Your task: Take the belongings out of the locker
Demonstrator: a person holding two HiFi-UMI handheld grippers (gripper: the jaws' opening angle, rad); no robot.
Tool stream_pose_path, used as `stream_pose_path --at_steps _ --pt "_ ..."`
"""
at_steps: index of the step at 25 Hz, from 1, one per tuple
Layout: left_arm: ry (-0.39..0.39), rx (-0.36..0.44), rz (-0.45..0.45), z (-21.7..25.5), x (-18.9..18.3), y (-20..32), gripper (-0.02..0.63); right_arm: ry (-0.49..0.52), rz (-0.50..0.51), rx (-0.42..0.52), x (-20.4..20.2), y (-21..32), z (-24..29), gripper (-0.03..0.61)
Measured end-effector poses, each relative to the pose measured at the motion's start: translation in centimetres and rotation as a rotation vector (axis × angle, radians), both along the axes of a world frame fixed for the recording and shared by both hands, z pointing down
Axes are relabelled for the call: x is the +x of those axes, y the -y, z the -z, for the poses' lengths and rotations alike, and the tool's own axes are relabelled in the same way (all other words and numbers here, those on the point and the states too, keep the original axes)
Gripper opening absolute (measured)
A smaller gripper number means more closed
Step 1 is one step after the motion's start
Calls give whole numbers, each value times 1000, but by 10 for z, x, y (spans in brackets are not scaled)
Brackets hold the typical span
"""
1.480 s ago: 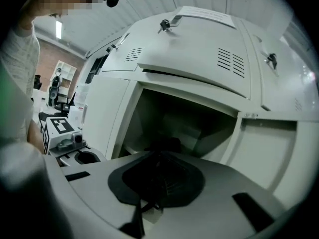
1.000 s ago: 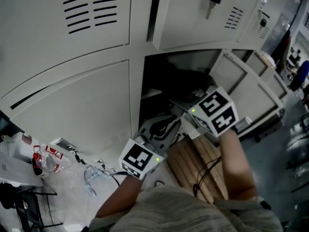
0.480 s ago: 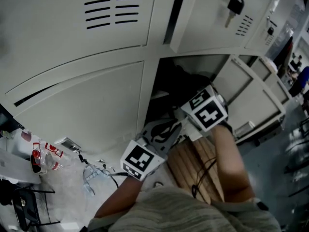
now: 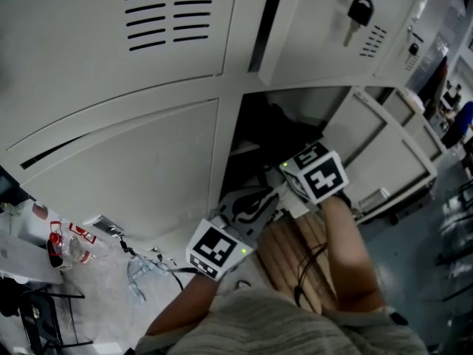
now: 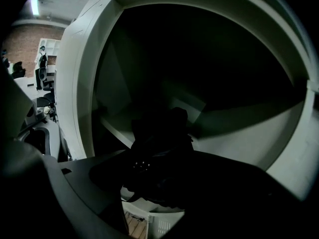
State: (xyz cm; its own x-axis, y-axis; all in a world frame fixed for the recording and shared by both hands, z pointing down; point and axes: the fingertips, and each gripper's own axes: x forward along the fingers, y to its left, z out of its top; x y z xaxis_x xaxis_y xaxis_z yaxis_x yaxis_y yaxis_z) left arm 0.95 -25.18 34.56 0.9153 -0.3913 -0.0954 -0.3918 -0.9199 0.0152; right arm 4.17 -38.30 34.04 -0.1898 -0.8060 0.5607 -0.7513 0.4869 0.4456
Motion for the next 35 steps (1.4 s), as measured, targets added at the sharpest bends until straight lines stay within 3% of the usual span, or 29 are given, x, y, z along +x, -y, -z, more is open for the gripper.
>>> stream_pose_path --at_steps 9,18,22,27,35 --pt "15 -14 13 -7 -1 -2 31 160 -17 76 3 -3 7 262" --pt "32 -26 45 -12 -8 2 31 336 -6 129 11 -21 7 241" --pt "20 -67 54 -13 -7 4 31 415 29 164 13 -31 6 239" --pt "53 -33 56 -19 -3 8 31 491 66 196 17 -42 0 239" --pt "33 -134 75 -21 0 15 31 605 189 214 20 -61 -5 241"
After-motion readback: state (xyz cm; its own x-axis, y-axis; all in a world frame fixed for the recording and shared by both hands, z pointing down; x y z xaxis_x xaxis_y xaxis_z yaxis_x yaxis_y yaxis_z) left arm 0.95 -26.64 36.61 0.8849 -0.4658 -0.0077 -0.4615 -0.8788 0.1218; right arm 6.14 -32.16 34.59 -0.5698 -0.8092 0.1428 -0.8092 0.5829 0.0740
